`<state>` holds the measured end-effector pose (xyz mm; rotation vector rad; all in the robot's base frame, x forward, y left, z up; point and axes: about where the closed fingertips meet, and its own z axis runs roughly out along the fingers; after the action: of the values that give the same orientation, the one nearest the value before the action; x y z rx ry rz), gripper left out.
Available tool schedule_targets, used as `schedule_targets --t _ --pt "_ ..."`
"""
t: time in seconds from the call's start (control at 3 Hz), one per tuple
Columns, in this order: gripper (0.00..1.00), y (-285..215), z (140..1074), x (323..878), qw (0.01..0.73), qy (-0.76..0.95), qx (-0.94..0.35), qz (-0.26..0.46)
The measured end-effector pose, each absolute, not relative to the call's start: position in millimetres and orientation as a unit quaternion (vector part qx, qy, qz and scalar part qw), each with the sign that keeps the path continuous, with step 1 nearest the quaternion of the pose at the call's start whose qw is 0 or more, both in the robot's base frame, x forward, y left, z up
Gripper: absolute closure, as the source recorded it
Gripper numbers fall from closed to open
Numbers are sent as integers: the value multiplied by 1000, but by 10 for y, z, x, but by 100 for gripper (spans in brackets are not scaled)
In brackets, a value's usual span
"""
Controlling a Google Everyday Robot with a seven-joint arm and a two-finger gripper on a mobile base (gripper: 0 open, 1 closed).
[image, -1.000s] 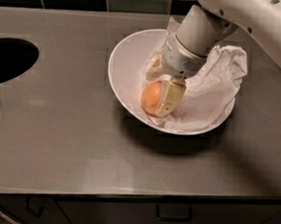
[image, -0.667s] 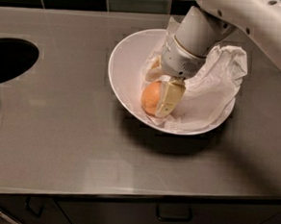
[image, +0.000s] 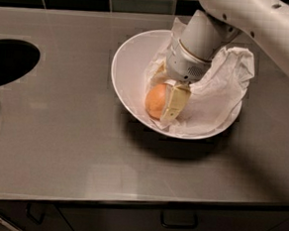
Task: Pick orange from white bowl
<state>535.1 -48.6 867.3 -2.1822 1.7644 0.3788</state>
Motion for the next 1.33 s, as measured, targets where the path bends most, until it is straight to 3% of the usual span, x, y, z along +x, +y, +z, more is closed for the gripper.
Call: schedule_targets --t 0.67,1.0,1.33 --pt "29 -511 8574 5363 145 619 -759 139" --pt "44 -513 8539 5361 142 620 -759 142" --pt "65 -512 8539 5361 142 620 -759 142"
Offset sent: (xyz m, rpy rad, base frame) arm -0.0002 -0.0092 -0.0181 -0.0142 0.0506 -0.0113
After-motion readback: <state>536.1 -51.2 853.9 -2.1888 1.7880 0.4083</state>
